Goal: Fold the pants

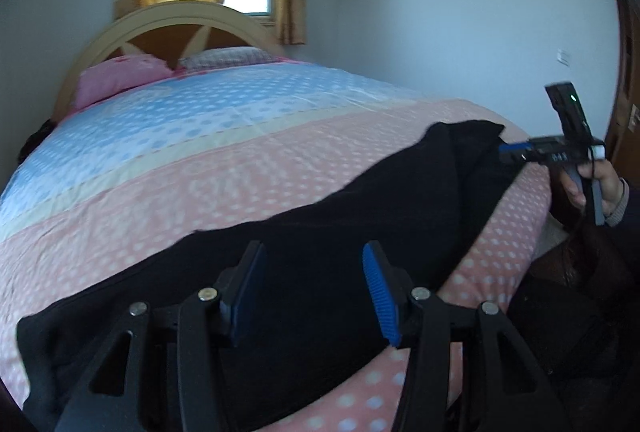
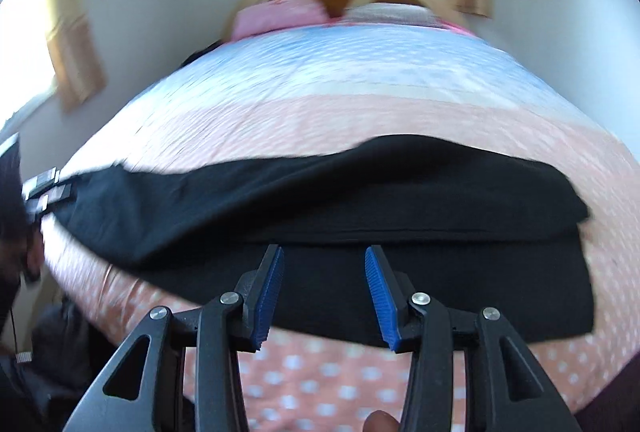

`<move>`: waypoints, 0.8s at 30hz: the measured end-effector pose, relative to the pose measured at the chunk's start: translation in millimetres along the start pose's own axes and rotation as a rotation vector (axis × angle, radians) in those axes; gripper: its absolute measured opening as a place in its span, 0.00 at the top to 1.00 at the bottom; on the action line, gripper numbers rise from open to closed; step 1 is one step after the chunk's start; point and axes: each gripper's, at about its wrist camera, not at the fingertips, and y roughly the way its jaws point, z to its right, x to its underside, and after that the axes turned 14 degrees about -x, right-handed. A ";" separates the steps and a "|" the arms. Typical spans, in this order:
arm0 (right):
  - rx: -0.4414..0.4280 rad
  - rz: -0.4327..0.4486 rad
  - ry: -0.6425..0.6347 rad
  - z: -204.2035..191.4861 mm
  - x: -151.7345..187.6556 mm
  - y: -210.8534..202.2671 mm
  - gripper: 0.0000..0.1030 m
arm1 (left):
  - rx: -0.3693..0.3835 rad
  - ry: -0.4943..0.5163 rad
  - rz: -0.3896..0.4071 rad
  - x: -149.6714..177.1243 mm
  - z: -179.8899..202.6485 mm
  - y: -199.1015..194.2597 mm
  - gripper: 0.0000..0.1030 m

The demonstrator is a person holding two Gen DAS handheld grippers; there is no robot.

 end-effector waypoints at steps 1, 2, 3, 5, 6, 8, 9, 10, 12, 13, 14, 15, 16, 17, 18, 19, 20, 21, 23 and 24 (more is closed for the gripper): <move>0.017 0.024 0.054 15.6 -1.7 -7.0 0.57 | 0.033 0.032 -0.003 -5.7 19.1 7.6 0.48; 0.031 0.045 0.095 29.3 -2.7 -12.3 0.57 | 0.066 0.063 -0.009 -10.5 38.9 13.8 0.48; 0.048 0.064 0.138 42.8 -3.4 -17.2 0.57 | 0.092 0.088 -0.011 -14.4 56.1 18.2 0.48; 0.068 0.099 0.223 64.9 -2.8 -23.8 0.57 | 0.136 0.130 -0.016 -22.3 85.1 28.4 0.48; 0.065 0.110 0.251 73.1 -2.8 -25.4 0.57 | 0.149 0.147 -0.018 -25.0 96.4 31.6 0.48; 0.064 0.130 0.301 89.0 -1.6 -27.7 0.57 | 0.162 0.190 -0.030 -29.1 118.3 38.4 0.48; 0.063 0.134 0.314 93.6 -1.4 -27.6 0.57 | 0.154 0.218 -0.035 -29.6 127.5 41.7 0.48; 0.058 0.139 0.327 98.1 -0.9 -27.7 0.57 | 0.146 0.249 -0.039 -29.8 135.9 46.0 0.48; 0.053 0.144 0.346 105.1 -2.1 -28.3 0.57 | 0.122 0.285 -0.067 -25.6 140.0 52.1 0.49; 0.052 0.148 0.355 112.2 -0.3 -32.5 0.57 | 0.110 0.298 -0.091 -23.2 141.3 56.8 0.49; 0.049 0.153 0.362 115.8 1.2 -34.6 0.57 | 0.114 0.304 -0.113 -21.0 140.0 59.1 0.49; 0.049 0.156 0.367 116.9 2.4 -37.0 0.57 | 0.114 0.307 -0.129 -17.9 138.4 59.5 0.49; 0.050 0.161 0.369 117.7 2.9 -38.0 0.57 | 0.102 0.311 -0.133 -14.9 137.4 58.7 0.49; 0.049 0.165 0.373 121.8 3.0 -38.1 0.57 | 0.095 0.314 -0.137 -13.1 134.3 57.4 0.49; 0.044 0.167 0.380 125.9 3.4 -38.2 0.57 | 0.092 0.311 -0.140 -10.6 130.0 54.6 0.49; 0.040 0.168 0.386 128.5 4.3 -38.0 0.57 | 0.087 0.304 -0.139 -8.8 125.7 52.7 0.49; 0.038 0.168 0.392 129.5 4.4 -36.3 0.57 | 0.082 0.291 -0.141 -7.5 120.1 50.7 0.49; 0.038 0.168 0.397 129.9 5.0 -36.2 0.57 | 0.083 0.279 -0.146 -6.6 115.2 49.7 0.49; 0.029 0.170 0.406 131.5 5.2 -34.0 0.57 | 0.071 0.275 -0.153 -4.6 109.8 50.8 0.49; 0.023 0.172 0.412 132.4 5.1 -33.2 0.57 | 0.072 0.279 -0.154 -3.7 108.4 51.3 0.49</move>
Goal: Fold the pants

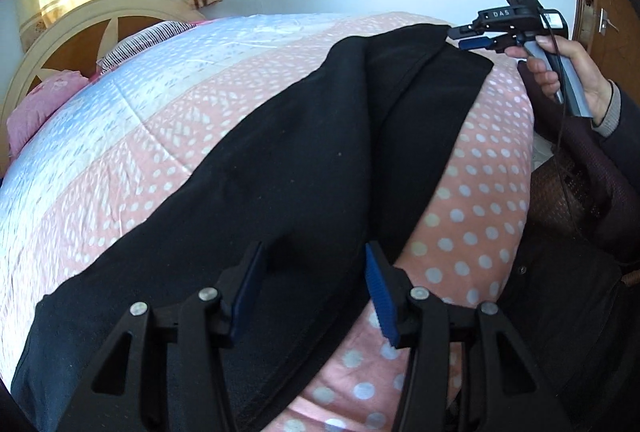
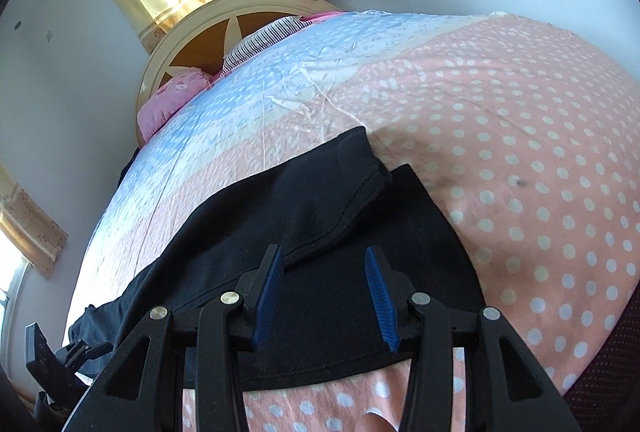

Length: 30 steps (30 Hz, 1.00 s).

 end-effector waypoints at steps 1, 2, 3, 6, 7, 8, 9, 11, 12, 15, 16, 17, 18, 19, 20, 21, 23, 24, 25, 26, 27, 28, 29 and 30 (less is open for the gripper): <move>-0.006 0.004 0.008 1.0 -0.8 0.3 0.57 | -0.003 0.008 0.002 0.0 1.3 -0.7 0.49; -0.010 0.009 0.016 2.2 -2.3 0.5 0.57 | -0.005 0.019 0.004 -1.8 3.4 0.6 0.49; -0.010 0.014 0.022 3.5 -3.4 0.4 0.57 | -0.003 0.031 0.009 -4.2 6.2 2.5 0.51; -0.016 0.032 0.045 9.9 -10.3 3.3 0.58 | -0.017 0.064 0.013 -9.4 12.2 5.6 0.51; -0.018 0.037 0.055 12.1 -12.5 4.3 0.59 | -0.014 0.066 0.012 -11.4 12.2 6.6 0.55; -0.015 0.042 0.060 13.3 -14.2 5.1 0.68 | -0.003 0.062 0.011 -13.1 11.2 6.8 0.60; -0.010 0.046 0.064 15.0 -16.3 6.0 0.74 | 0.005 0.061 0.008 -12.8 9.1 6.4 0.70; -0.007 0.054 0.070 18.3 -20.2 7.8 0.80 | 0.007 0.071 0.006 -13.7 6.6 5.1 0.85; -0.006 0.056 0.070 18.9 -21.5 8.3 0.85 | 0.003 0.075 0.012 -13.5 5.8 3.3 0.87; -0.001 0.058 0.065 21.3 -24.8 10.0 0.97 | 0.014 0.057 0.021 -15.0 1.1 0.1 0.89; -0.004 0.059 0.060 21.1 -25.6 10.1 0.98 | 0.020 0.043 0.026 -15.2 -2.0 -1.3 0.89; -0.007 0.063 0.055 20.2 -26.2 9.7 0.98 | 0.023 0.029 0.033 -15.5 -5.8 -3.1 0.89; -0.012 0.067 0.050 19.6 -26.9 8.9 1.00 | 0.025 0.019 0.036 -16.0 -6.8 -3.3 0.89; -0.020 0.078 0.041 17.6 -27.4 6.7 1.00 | 0.022 0.009 0.040 -16.5 -9.2 -4.0 0.90; -0.031 0.089 0.032 15.4 -27.6 3.9 1.00 | 0.015 0.002 0.042 -16.7 -11.9 -4.7 0.91; -0.042 0.105 0.025 13.5 -28.7 -0.1 1.00 | 0.013 -0.004 0.043 -17.2 -14.1 -5.0 0.92; -0.064 0.142 0.009 8.6 -31.3 -12.5 1.00 | 0.008 -0.024 0.060 -18.7 -19.6 -8.1 0.93; -0.069 0.158 0.003 6.7 -32.4 -18.9 1.00 | 0.014 -0.037 0.070 -19.2 -22.0 -10.3 0.94; -0.075 0.176 -0.003 4.8 -33.6 -27.2 1.00 | 0.020 -0.053 0.082 -20.3 -25.4 -13.0 0.94; -0.079 0.192 -0.008 3.8 -34.4 -35.9 1.00 | 0.025 -0.072 0.091 -21.3 -29.5 -15.6 0.94; -0.081 0.199 -0.010 2.7 -34.8 -41.8 1.00 | 0.033 -0.086 0.098 -21.4 -32.9 -17.6 0.94; -0.086 0.190 -0.009 3.9 -34.8 -45.7 1.00 | 0.042 -0.103 0.109 -21.4 -36.6 -20.2 0.94; -0.084 0.165 -0.008 6.3 -34.5 -46.1 1.00 | 0.049 -0.118 0.111 -20.6 -40.4 -20.4 0.94; -0.078 0.152 -0.008 8.3 -33.6 -45.8 1.00 | 0.060 -0.124 0.103 -19.5 -41.7 -18.5 0.94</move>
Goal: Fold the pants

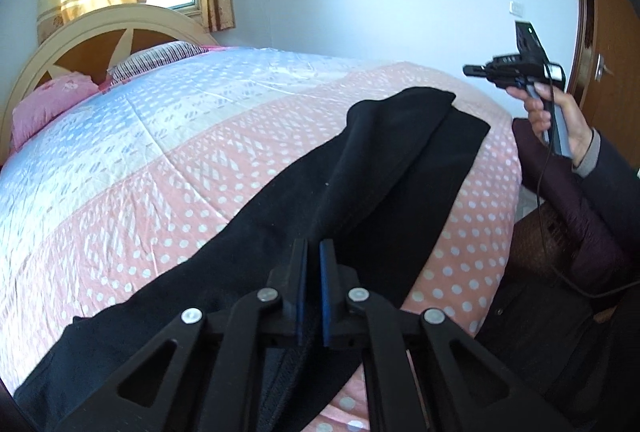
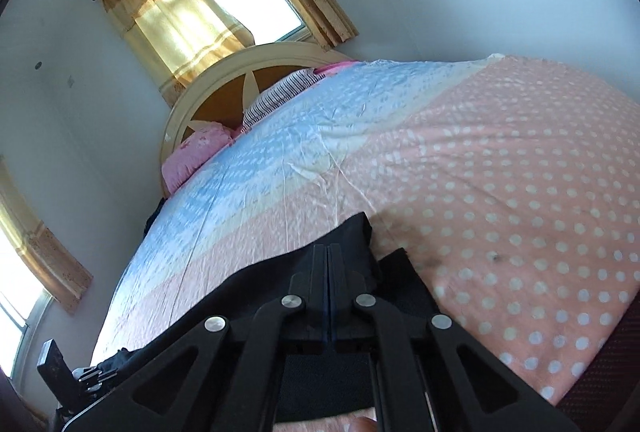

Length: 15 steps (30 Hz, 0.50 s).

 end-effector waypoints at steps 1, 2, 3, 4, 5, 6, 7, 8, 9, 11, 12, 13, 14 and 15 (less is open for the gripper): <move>0.007 -0.010 0.001 3.2 1.7 0.5 1.00 | -0.006 0.013 -0.007 1.8 1.8 3.2 0.94; 0.024 -0.027 0.008 6.7 3.5 3.6 0.99 | -0.015 0.027 -0.012 3.5 4.1 6.4 0.94; 0.043 -0.051 0.024 11.1 5.4 9.2 0.98 | -0.014 0.035 -0.023 5.1 6.5 10.4 0.94; 0.050 -0.068 0.039 14.3 6.9 14.4 0.95 | -0.012 0.038 -0.029 5.1 9.2 12.5 0.94; 0.049 -0.077 0.045 16.6 9.2 18.5 0.80 | -0.009 0.041 -0.033 6.0 11.4 14.4 0.94; 0.037 -0.088 0.054 19.1 11.1 24.6 0.49 | -0.009 0.047 -0.034 6.1 13.6 14.6 0.94; 0.028 -0.089 0.065 22.0 13.5 27.7 0.37 | -0.010 0.051 -0.033 6.4 15.2 15.2 0.94; 0.023 -0.081 0.085 25.0 14.8 30.4 0.28 | -0.011 0.053 -0.034 6.1 16.6 15.8 0.94; 0.013 -0.083 0.106 28.0 15.3 33.8 0.28 | -0.014 0.055 -0.035 6.2 16.4 16.2 0.94; -0.009 -0.096 0.124 31.5 14.7 42.3 0.28 | -0.018 0.054 -0.038 6.0 16.6 18.1 0.94; -0.006 -0.098 0.125 31.5 13.8 45.5 0.34 | -0.018 0.052 -0.039 6.2 16.4 18.2 0.94; -0.003 -0.104 0.129 32.7 13.2 49.4 0.42 | -0.020 0.050 -0.040 5.9 15.4 18.5 0.94; -0.007 -0.121 0.142 36.2 12.3 56.3 0.63 | -0.022 0.050 -0.041 5.6 15.0 19.4 0.94; -0.014 -0.133 0.156 39.1 11.3 61.9 0.88 | -0.024 0.049 -0.043 5.3 14.5 20.3 0.94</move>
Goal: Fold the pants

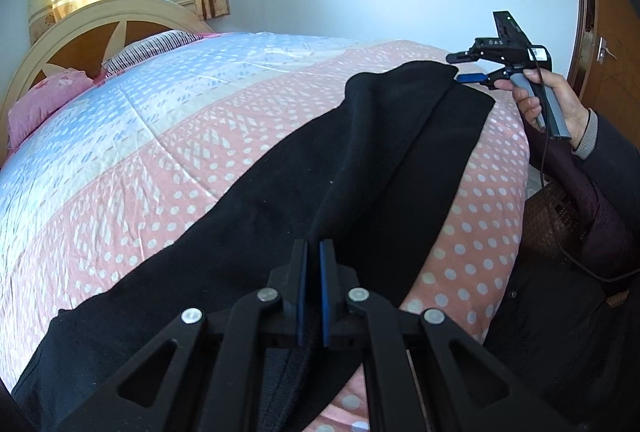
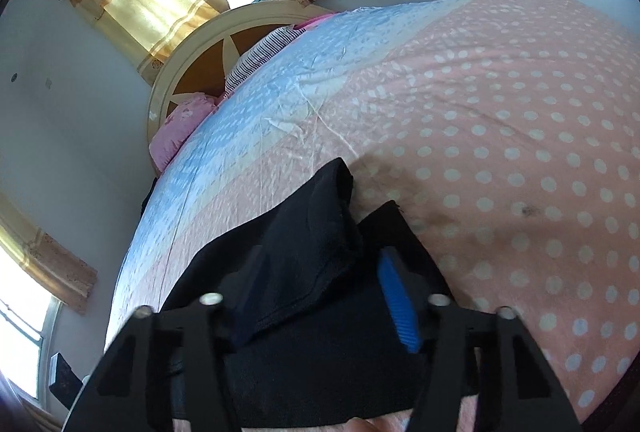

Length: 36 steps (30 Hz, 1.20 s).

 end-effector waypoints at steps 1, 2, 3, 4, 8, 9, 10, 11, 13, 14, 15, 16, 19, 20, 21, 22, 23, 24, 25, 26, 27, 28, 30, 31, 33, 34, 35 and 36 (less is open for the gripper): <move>0.002 -0.006 0.009 1.9 -2.4 5.0 0.95 | -0.001 -0.003 0.000 1.3 -1.6 0.2 0.94; 0.009 0.004 -0.003 0.4 -4.8 6.1 0.95 | -0.003 -0.005 -0.001 0.8 -2.3 1.1 0.94; 0.002 0.020 -0.022 -4.3 -7.3 3.0 0.95 | -0.012 -0.006 0.003 -0.2 -3.4 1.0 0.94; -0.014 0.038 -0.040 -10.8 -9.5 -2.4 0.95 | -0.019 -0.009 0.012 -1.4 -5.3 -0.4 0.94; -0.063 0.123 -0.146 -44.6 -10.7 -41.6 0.95 | -0.008 -0.072 0.068 -8.8 -22.6 -18.7 0.94; -0.062 0.126 -0.160 -47.5 -8.8 -48.7 0.95 | 0.004 -0.080 0.080 -9.5 -25.0 -23.7 0.94; -0.055 0.122 -0.167 -48.1 -5.9 -54.3 0.95 | 0.018 -0.080 0.084 -8.9 -25.7 -27.0 0.94; -0.048 0.108 -0.166 -44.7 -1.0 -58.2 0.95 | 0.027 -0.076 0.082 -6.8 -24.4 -28.0 0.94; -0.028 0.087 -0.144 -31.4 7.7 -61.3 0.95 | 0.041 -0.052 0.058 0.7 -17.2 -24.1 0.94; -0.015 0.075 -0.126 -21.0 13.3 -62.3 0.95 | 0.046 -0.034 0.042 6.4 -11.4 -20.3 0.94; -0.010 0.067 -0.105 -10.9 17.5 -63.4 0.95 | 0.050 -0.018 0.028 11.1 -6.5 -16.4 0.94; -0.005 0.063 -0.082 -2.0 22.0 -64.5 0.95 | 0.058 -0.007 0.012 16.1 -1.0 -12.5 0.94; 0.004 0.040 -0.046 14.0 32.4 -67.1 0.95 | 0.068 0.025 -0.022 26.8 11.8 -4.6 0.94; 0.015 0.033 -0.048 16.1 34.8 -68.0 0.95 | 0.065 0.034 -0.027 28.6 14.9 -3.7 0.94; 0.020 0.029 -0.048 18.0 36.4 -68.9 0.95 | 0.063 0.037 -0.029 30.1 16.7 -3.4 0.94; 0.022 0.022 -0.044 20.0 37.4 -68.2 0.95 | 0.064 0.036 -0.032 30.9 17.5 -2.5 0.94; 0.033 0.015 -0.043 21.7 38.1 -66.2 0.95 | 0.064 0.033 -0.033 30.9 17.1 -0.9 0.94; 0.044 0.011 -0.047 22.4 39.3 -64.4 0.95 | 0.064 0.033 -0.035 30.8 15.9 0.9 0.94; 0.051 0.006 -0.050 23.0 41.3 -62.8 0.95 | 0.066 0.033 -0.036 30.4 16.1 1.5 0.94; 0.061 -0.003 -0.058 22.0 43.2 -61.1 0.95 | 0.069 0.031 -0.035 30.2 16.1 1.0 0.94; 0.069 -0.007 -0.068 20.2 44.0 -59.4 0.95 | 0.070 0.031 -0.033 30.9 16.1 -0.4 0.94; 0.077 -0.011 -0.076 19.2 44.8 -58.5 0.95 | 0.070 0.031 -0.032 31.3 15.8 -1.1 0.94; 0.090 -0.018 -0.070 20.8 45.9 -56.8 0.95 | 0.072 0.033 -0.037 35.0 14.2 -1.6 0.94; 0.097 -0.017 -0.066 22.3 46.0 -57.1 0.95 | 0.068 0.034 -0.041 35.9 13.8 -0.1 0.92; 0.121 -0.013 -0.072 21.5 43.7 -60.1 0.79 | 0.060 0.026 -0.040 36.1 14.2 0.0 0.89; 0.146 -0.002 -0.083 20.4 42.2 -63.3 0.70 | 0.061 0.022 -0.037 35.9 14.5 -0.6 0.89; 0.170 0.024 -0.098 18.5 39.8 -70.1 0.50 | 0.053 0.023 -0.033 35.7 14.0 -2.9 0.88; 0.177 0.061 -0.105 17.2 35.1 -79.5 0.46 | 0.047 0.023 -0.030 34.8 12.8 -4.5 0.87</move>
